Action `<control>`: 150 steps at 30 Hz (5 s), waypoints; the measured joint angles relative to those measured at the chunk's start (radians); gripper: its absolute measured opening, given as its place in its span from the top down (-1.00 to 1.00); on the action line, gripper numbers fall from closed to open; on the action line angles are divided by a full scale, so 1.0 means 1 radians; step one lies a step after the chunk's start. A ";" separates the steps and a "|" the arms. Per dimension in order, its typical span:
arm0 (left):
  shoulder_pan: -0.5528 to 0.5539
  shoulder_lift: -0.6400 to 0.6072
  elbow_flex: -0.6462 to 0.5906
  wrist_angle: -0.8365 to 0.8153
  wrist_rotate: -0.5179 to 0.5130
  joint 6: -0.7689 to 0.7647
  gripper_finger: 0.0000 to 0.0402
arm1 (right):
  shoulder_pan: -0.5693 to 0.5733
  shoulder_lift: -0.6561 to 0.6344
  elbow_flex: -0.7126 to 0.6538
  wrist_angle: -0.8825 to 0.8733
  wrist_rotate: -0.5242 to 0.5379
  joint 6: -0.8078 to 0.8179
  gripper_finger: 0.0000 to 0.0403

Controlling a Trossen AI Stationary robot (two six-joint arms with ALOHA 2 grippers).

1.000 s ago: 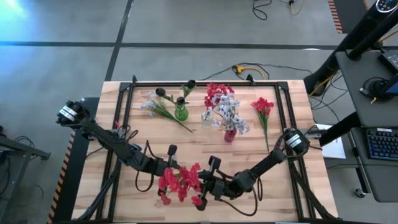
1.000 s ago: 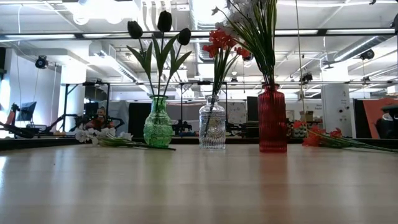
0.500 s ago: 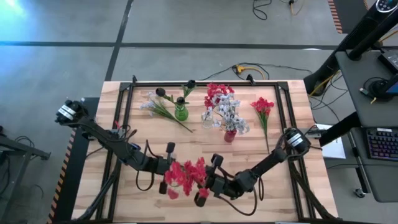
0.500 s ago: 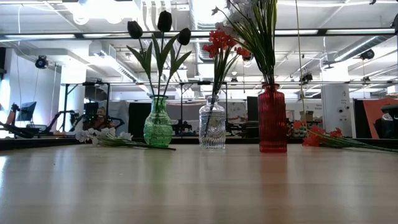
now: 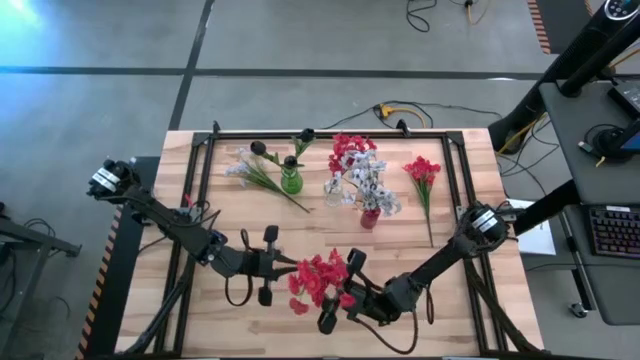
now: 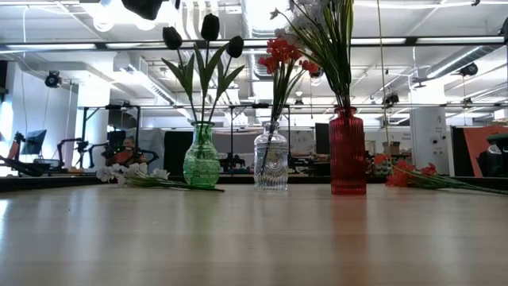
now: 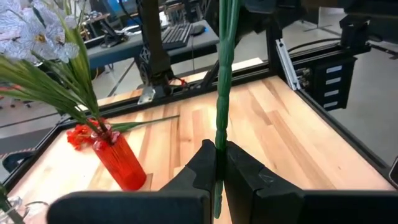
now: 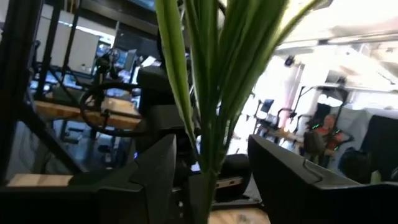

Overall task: Sort flowers into vase by color
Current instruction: Put the left orange flowers into the vase

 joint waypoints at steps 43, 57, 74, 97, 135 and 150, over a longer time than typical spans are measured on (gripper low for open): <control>-0.002 -0.054 0.000 -0.134 -0.075 -0.022 0.08 | -0.006 -0.044 0.142 -0.347 0.175 0.024 0.91; -0.002 -0.255 0.000 -0.297 -0.184 0.035 -0.19 | -0.070 -0.044 0.223 -0.344 0.410 -0.189 0.91; -0.001 -0.569 0.000 -0.484 -0.236 0.130 -0.14 | -0.174 -0.066 0.231 -0.437 0.429 0.116 0.91; 0.018 -0.604 -0.039 -0.472 -0.052 0.343 -0.14 | -0.198 0.053 0.396 -0.651 0.627 0.272 0.91; 0.021 -0.855 -0.068 -0.659 -0.052 0.364 -0.14 | -0.384 0.053 0.396 -1.054 0.626 0.613 0.91; 0.021 -0.853 -0.068 -0.664 -0.051 0.363 -0.14 | -0.403 0.053 0.395 -1.297 0.626 0.807 0.91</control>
